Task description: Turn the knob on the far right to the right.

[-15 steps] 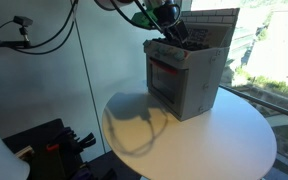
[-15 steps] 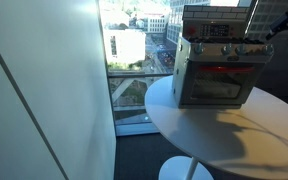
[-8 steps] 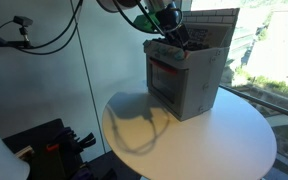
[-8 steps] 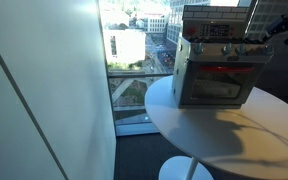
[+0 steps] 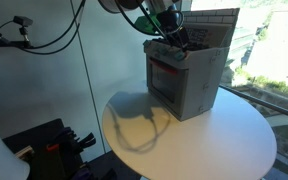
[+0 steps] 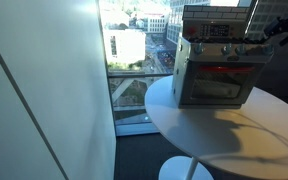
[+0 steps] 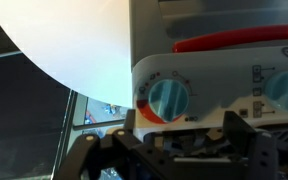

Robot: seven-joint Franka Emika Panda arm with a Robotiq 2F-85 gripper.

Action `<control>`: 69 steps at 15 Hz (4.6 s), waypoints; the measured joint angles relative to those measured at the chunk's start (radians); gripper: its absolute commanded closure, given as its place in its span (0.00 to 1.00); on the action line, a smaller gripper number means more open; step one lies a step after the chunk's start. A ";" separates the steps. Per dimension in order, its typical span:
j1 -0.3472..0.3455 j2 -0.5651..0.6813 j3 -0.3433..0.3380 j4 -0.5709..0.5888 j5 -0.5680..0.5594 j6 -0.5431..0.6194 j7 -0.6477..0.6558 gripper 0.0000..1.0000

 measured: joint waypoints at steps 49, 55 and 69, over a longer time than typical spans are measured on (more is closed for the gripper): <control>0.002 0.000 -0.019 -0.020 0.194 0.037 0.033 0.95; 0.005 -0.002 -0.019 -0.058 0.253 0.128 0.110 0.95; 0.022 -0.002 -0.016 -0.144 0.291 0.337 0.313 0.96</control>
